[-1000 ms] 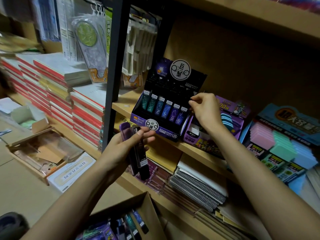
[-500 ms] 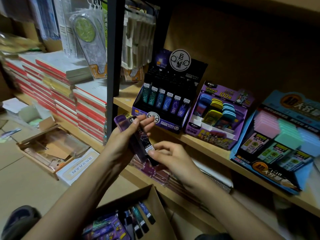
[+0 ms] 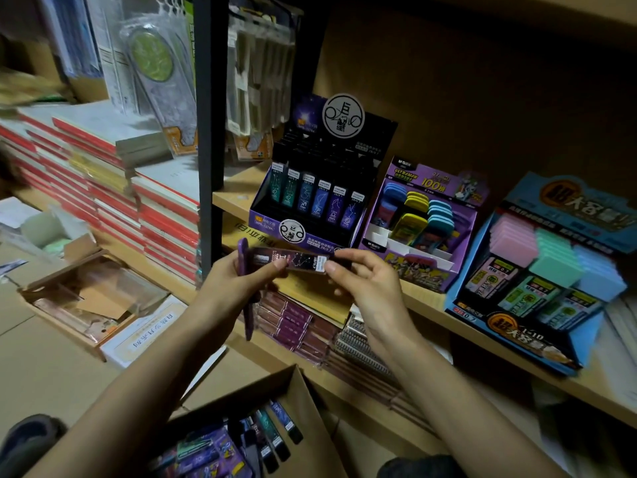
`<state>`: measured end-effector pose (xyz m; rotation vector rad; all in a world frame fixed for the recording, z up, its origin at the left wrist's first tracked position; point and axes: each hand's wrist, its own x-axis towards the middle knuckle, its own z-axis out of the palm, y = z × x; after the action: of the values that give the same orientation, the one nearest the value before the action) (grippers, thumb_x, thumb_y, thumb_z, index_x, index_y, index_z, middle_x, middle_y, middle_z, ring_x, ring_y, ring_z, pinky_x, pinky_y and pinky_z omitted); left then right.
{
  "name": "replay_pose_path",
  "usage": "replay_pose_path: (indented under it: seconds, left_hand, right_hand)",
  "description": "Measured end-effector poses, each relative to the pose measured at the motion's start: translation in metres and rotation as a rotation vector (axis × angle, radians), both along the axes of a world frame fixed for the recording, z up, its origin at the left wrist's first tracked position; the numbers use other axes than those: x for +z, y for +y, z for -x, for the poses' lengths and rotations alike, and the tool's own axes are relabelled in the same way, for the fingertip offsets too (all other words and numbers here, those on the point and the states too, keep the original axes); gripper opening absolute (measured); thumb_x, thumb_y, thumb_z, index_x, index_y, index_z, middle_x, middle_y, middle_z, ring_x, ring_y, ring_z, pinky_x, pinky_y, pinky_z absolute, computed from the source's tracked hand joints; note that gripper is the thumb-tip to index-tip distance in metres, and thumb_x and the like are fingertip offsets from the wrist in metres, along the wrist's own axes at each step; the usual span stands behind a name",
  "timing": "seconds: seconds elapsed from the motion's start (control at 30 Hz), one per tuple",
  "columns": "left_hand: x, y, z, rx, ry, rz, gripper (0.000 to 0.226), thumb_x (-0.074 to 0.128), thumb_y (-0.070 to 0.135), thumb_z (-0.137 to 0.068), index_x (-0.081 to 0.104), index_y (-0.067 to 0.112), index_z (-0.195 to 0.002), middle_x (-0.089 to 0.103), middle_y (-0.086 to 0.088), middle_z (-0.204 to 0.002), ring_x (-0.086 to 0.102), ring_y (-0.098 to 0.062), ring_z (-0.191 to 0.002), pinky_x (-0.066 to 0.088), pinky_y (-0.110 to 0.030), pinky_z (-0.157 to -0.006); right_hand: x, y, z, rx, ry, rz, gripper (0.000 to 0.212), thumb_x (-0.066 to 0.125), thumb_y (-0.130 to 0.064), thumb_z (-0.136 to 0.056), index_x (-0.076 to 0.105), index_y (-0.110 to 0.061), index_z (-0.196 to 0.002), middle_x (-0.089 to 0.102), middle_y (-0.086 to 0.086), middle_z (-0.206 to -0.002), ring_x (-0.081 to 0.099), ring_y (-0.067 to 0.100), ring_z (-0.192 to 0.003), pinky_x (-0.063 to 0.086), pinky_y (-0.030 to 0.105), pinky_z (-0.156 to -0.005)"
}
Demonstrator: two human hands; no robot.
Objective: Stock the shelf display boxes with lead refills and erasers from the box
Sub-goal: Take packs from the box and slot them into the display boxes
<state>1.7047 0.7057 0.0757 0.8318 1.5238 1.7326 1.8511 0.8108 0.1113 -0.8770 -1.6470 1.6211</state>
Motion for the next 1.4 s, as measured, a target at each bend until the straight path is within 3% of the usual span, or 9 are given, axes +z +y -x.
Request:
replay_pose_path:
  seconds: [0.17, 0.33, 0.43, 0.57, 0.63, 0.77, 1.03, 1.27, 1.4]
  left_hand:
    - [-0.002, 0.004, 0.011, 0.003, 0.106, 0.085, 0.053, 0.069, 0.062, -0.069, 0.06, 0.02, -0.1, 0.068, -0.008, -0.094, 0.068, -0.023, -0.085, 0.057, -0.036, -0.072]
    - [-0.006, 0.005, 0.039, 0.159, -0.315, 0.069, 0.032, 0.056, 0.037, -0.078, 0.057, 0.019, -0.104, 0.063, -0.009, -0.096, 0.064, -0.022, -0.083, 0.05, -0.034, -0.064]
    - [-0.006, 0.0, 0.045, 0.254, -0.247, 0.033, 0.013, 0.055, 0.021, -0.089, 0.058, 0.022, -0.101, 0.062, -0.005, -0.094, 0.066, -0.011, -0.077, 0.05, -0.025, -0.058]
    - [0.0, -0.009, 0.042, 0.175, -0.112, -0.049, 0.014, 0.056, 0.015, -0.091, 0.059, 0.021, -0.103, 0.065, -0.007, -0.108, 0.064, -0.021, -0.099, 0.051, -0.037, -0.084]
    - [0.005, -0.012, 0.039, 0.14, -0.054, -0.075, 0.016, 0.055, 0.013, -0.091, 0.058, 0.019, -0.106, 0.066, -0.005, -0.107, 0.065, -0.019, -0.099, 0.051, -0.035, -0.083]
    - [0.01, -0.012, 0.035, 0.183, 0.015, -0.059, 0.015, 0.053, 0.011, -0.092, 0.057, 0.022, -0.102, 0.065, -0.002, -0.102, 0.064, -0.014, -0.096, 0.051, -0.029, -0.079]
    - [0.006, -0.013, 0.038, 0.179, 0.016, -0.068, 0.016, 0.058, 0.014, -0.09, 0.062, 0.022, -0.104, 0.067, -0.005, -0.104, 0.065, -0.02, -0.1, 0.053, -0.039, -0.083]
    - [0.006, -0.015, 0.041, 0.18, -0.025, -0.094, 0.02, 0.061, 0.019, -0.088, 0.063, 0.021, -0.108, 0.068, -0.007, -0.104, 0.067, -0.023, -0.098, 0.055, -0.044, -0.084]
    - [0.01, -0.014, 0.034, 0.144, 0.008, -0.104, 0.022, 0.06, 0.021, -0.086, 0.063, 0.022, -0.108, 0.069, -0.003, -0.102, 0.067, -0.018, -0.096, 0.056, -0.037, -0.079]
  right_hand:
    - [0.029, 0.017, 0.017, -0.086, 0.1, -0.139, 0.018, 0.065, -0.005, -0.084, 0.06, -0.016, -0.099, 0.068, 0.002, -0.095, 0.065, 0.006, -0.075, 0.054, 0.018, -0.065]
    - [0.068, 0.049, 0.071, -0.168, 0.061, -0.414, 0.02, 0.069, -0.008, -0.083, 0.057, -0.015, -0.098, 0.061, -0.005, -0.087, 0.062, 0.009, -0.08, 0.053, 0.017, -0.071]
    - [0.075, 0.06, 0.105, -0.163, -0.053, -0.633, 0.021, 0.072, -0.013, -0.081, 0.061, -0.016, -0.099, 0.056, -0.012, -0.081, 0.057, 0.004, -0.078, 0.048, 0.013, -0.071]
    - [0.07, 0.063, 0.131, -0.118, -0.213, -0.93, 0.024, 0.072, -0.016, -0.081, 0.064, -0.01, -0.103, 0.063, -0.003, -0.091, 0.057, 0.01, -0.086, 0.043, 0.016, -0.074]
    - [0.068, 0.061, 0.135, -0.07, -0.27, -1.025, 0.027, 0.072, -0.017, -0.08, 0.064, -0.009, -0.105, 0.066, 0.005, -0.099, 0.058, 0.014, -0.09, 0.043, 0.021, -0.077]
    - [0.069, 0.059, 0.137, -0.008, -0.307, -1.054, 0.026, 0.073, -0.017, -0.079, 0.066, -0.01, -0.103, 0.067, 0.005, -0.095, 0.06, 0.017, -0.088, 0.047, 0.026, -0.077]
    - [0.062, 0.064, 0.148, 0.009, -0.342, -1.033, 0.028, 0.073, -0.012, -0.078, 0.052, -0.01, -0.097, 0.051, -0.006, -0.074, 0.047, 0.008, -0.064, 0.039, 0.024, -0.06]
    - [0.062, 0.068, 0.154, -0.044, -0.506, -1.321, 0.018, 0.068, -0.013, -0.083, 0.059, -0.003, -0.094, 0.052, 0.009, -0.103, 0.053, 0.026, -0.095, 0.044, 0.034, -0.077]
    - [0.071, 0.06, 0.144, -0.023, -0.546, -1.333, 0.024, 0.059, -0.015, -0.09, 0.062, -0.004, -0.111, 0.049, 0.008, -0.112, 0.049, 0.024, -0.107, 0.046, 0.037, -0.089]
